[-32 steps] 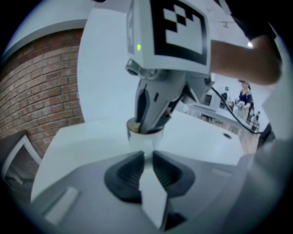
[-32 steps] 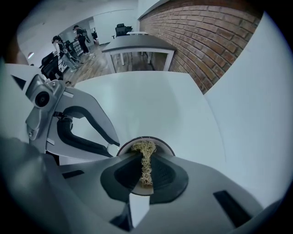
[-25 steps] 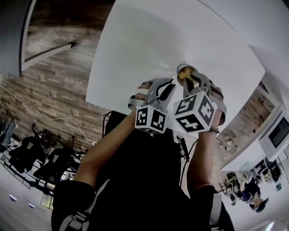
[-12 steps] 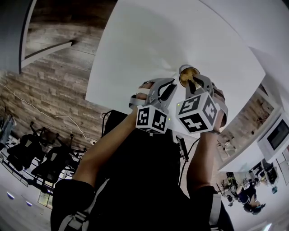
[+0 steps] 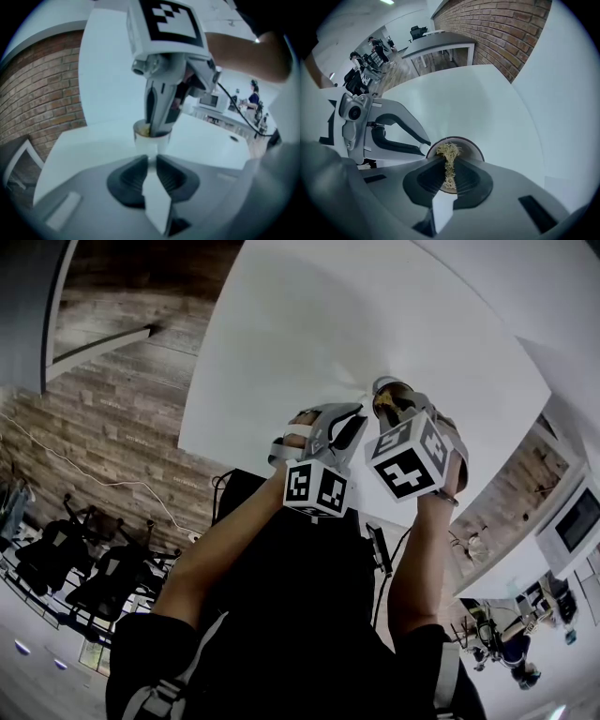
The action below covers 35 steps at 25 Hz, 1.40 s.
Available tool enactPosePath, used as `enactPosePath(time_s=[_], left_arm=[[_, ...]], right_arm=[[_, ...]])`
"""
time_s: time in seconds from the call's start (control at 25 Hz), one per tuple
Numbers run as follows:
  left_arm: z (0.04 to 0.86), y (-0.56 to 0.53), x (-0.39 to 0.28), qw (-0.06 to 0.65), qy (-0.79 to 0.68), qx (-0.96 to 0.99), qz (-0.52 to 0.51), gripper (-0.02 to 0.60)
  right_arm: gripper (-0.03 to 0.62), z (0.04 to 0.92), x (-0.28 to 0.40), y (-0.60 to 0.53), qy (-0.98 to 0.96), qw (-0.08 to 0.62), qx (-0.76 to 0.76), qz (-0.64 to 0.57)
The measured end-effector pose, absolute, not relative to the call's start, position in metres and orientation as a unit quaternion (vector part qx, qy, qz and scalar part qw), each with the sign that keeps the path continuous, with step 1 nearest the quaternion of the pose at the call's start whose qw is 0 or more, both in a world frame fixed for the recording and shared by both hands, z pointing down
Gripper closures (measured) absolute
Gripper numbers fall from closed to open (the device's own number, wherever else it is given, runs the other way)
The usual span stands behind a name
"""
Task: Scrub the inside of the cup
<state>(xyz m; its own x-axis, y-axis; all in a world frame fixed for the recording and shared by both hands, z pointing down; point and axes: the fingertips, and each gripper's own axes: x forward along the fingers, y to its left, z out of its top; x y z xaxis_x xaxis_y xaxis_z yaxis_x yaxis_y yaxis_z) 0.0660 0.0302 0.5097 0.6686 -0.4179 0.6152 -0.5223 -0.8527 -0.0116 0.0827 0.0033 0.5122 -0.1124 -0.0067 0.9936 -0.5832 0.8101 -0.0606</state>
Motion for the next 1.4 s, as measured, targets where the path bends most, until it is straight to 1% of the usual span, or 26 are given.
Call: enactPosePath(time_s=[0.6,0.96,1.12,1.24,1.32,1.4], left_arm=[[0.514,0.035,0.07,0.073,-0.252,0.909,0.322,0.522],[0.516,0.035,0.069,0.07,-0.249,0.907,0.331,0.522],[0.521,0.038,0.068,0.066,-0.252,0.905,0.338,0.515],[0.526,0.046,0.071,0.074,-0.233,0.906,0.345,0.455],[0.525,0.047,0.07,0.086,-0.227,0.908,0.342,0.423],[0.518,0.047,0.065,0.1,-0.232,0.908,0.335,0.419]], right_arm=[[0.565,0.46,0.09,0.019,-0.738,0.587,0.234,0.239],[0.565,0.418,0.095,0.035,-0.767,0.53,0.274,0.239],[0.565,0.393,0.105,0.037,-0.786,0.472,0.338,0.215],[0.563,0.377,0.117,0.04,-0.794,0.411,0.399,0.202],[0.563,0.363,0.124,0.041,-0.797,0.357,0.447,0.192],[0.563,0.344,0.126,0.044,-0.8,0.285,0.495,0.184]])
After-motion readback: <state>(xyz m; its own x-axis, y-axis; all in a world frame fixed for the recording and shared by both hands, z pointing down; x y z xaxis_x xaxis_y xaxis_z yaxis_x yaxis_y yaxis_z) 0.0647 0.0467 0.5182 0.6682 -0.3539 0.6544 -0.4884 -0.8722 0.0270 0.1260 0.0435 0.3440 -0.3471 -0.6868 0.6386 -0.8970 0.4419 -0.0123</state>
